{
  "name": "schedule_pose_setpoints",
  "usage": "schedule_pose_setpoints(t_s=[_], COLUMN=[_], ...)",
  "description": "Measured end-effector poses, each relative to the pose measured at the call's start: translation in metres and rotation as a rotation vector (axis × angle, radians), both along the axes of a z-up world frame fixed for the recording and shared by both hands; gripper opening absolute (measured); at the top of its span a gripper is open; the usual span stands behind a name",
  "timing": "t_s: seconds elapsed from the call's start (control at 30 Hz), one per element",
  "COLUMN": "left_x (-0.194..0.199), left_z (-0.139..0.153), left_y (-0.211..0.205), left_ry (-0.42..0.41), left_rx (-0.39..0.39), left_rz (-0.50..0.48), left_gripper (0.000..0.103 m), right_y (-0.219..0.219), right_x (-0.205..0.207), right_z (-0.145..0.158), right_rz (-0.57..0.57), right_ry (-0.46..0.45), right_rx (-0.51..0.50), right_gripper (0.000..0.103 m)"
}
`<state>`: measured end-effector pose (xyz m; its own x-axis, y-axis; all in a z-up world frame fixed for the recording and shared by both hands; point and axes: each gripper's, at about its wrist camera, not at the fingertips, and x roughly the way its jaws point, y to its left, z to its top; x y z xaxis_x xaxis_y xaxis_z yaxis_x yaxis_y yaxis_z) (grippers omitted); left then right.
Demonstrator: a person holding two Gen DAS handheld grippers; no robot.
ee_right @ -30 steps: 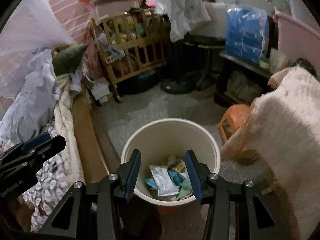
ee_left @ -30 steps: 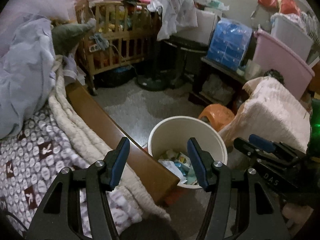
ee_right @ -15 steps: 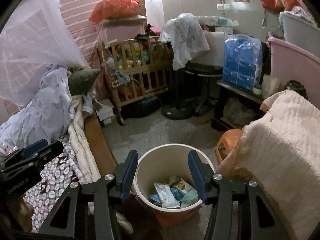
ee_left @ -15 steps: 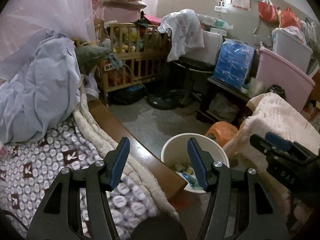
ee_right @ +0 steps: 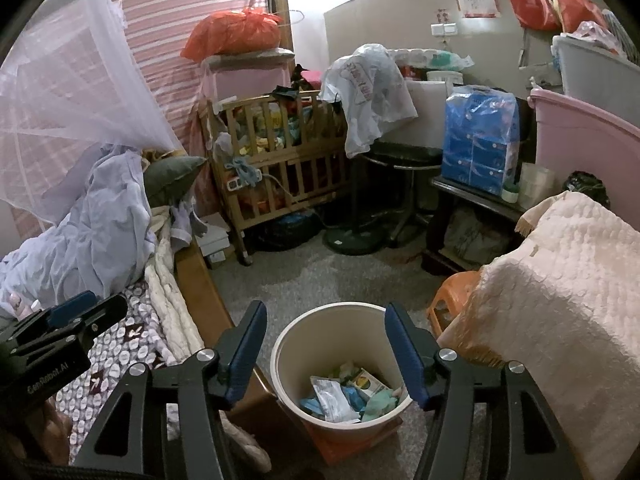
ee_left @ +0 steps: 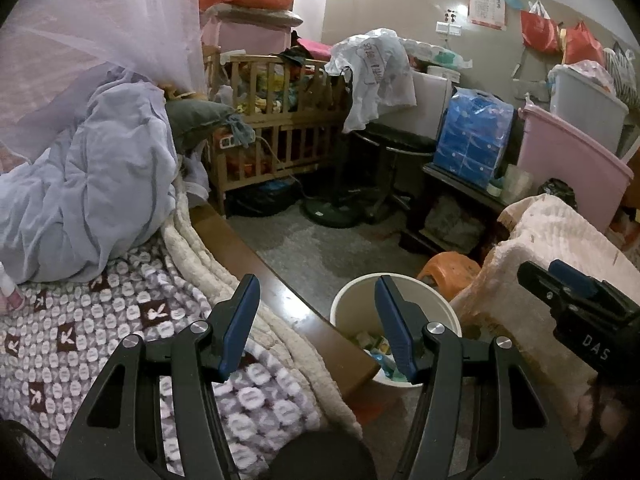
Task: Collect trash
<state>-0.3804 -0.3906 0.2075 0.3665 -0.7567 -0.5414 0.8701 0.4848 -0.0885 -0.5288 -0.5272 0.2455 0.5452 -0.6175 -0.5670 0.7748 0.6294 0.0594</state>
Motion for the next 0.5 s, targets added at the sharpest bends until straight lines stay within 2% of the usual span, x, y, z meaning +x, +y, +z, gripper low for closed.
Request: schedule_pose_setpoints(t_s=[0.5], left_x=[-0.0031], left_z=[0.0020], left_y=[0.0041], left_ry=[-0.015], left_rx=[-0.013], left_rz=[-0.008], left_gripper=[0.058], right_y=[-0.0020], right_x=[-0.0054], right_z=[0.0036], right_rz=[-0.008], right_ry=[-0.006], right_rx=[-0.009], right_gripper=[0.062])
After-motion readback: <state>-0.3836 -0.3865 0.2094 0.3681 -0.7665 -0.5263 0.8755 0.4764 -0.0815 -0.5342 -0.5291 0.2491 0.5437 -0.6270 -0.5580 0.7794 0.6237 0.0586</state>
